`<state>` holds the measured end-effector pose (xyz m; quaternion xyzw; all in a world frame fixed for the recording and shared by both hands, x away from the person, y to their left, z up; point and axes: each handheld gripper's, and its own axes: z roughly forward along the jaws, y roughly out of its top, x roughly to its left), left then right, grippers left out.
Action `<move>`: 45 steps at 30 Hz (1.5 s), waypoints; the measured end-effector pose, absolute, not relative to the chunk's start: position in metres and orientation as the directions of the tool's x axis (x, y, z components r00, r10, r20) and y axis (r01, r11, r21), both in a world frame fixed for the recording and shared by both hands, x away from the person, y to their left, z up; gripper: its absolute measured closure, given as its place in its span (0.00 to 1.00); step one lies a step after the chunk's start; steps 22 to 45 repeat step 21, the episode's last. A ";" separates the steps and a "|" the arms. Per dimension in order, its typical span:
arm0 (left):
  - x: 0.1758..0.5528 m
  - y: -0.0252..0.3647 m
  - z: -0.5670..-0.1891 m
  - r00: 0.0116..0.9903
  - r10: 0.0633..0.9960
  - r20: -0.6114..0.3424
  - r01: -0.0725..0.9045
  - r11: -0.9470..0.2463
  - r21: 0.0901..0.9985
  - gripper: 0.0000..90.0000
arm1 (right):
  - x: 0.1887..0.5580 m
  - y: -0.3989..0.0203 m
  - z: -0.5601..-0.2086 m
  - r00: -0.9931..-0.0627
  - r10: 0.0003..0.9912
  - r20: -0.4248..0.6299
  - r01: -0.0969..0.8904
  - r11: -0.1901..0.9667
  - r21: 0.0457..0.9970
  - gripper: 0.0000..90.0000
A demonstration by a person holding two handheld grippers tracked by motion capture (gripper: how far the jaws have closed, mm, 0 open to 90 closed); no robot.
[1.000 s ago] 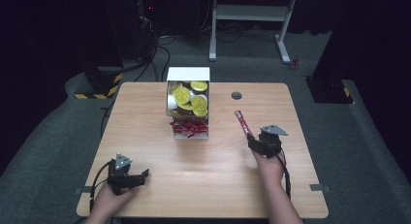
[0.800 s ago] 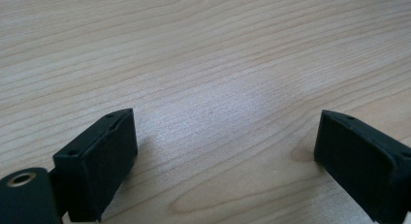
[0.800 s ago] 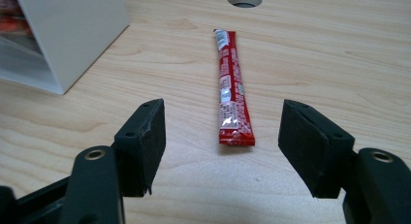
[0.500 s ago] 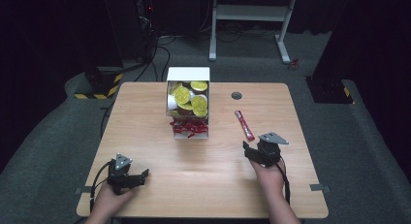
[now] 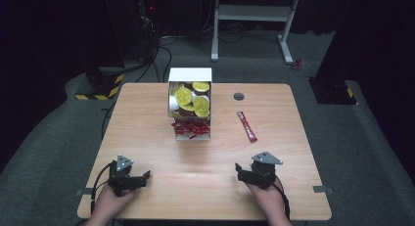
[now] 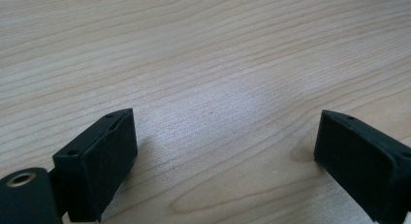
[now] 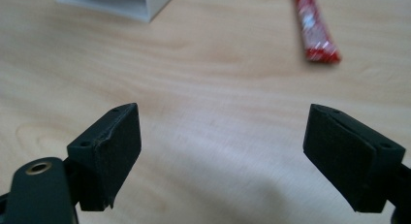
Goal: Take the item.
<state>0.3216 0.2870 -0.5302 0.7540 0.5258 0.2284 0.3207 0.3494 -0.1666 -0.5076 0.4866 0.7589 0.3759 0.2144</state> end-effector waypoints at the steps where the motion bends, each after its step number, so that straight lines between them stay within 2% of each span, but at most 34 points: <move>1: 0.322 0.287 -0.530 0.343 0.939 0.007 0.647 -0.242 0.723 0.09 | 0.346 -0.165 -0.511 -0.432 0.901 0.041 0.593 0.250 0.766 0.15; 8: 0.323 0.286 -0.531 0.350 0.937 0.004 0.645 -0.244 0.724 0.08 | 0.339 -0.150 -0.525 -0.470 0.883 -0.014 0.623 0.343 0.703 0.13; 13: 0.324 0.286 -0.531 0.357 0.934 0.003 0.645 -0.249 0.723 0.07 | 0.341 -0.138 -0.526 -0.436 0.900 -0.010 0.641 0.318 0.698 0.11; 16: 0.323 0.286 -0.531 0.357 0.934 0.003 0.645 -0.249 0.723 0.07 | 0.339 -0.133 -0.526 -0.486 0.874 -0.017 0.620 0.359 0.698 0.10; 20: 0.323 0.286 -0.531 0.356 0.934 0.002 0.646 -0.247 0.722 0.07 | 0.339 -0.134 -0.526 -0.507 0.862 -0.013 0.613 0.371 0.697 0.10; 45: 0.323 0.286 -0.531 0.356 0.934 0.002 0.646 -0.247 0.722 0.07 | 0.338 -0.134 -0.526 -0.508 0.861 -0.014 0.613 0.372 0.697 0.10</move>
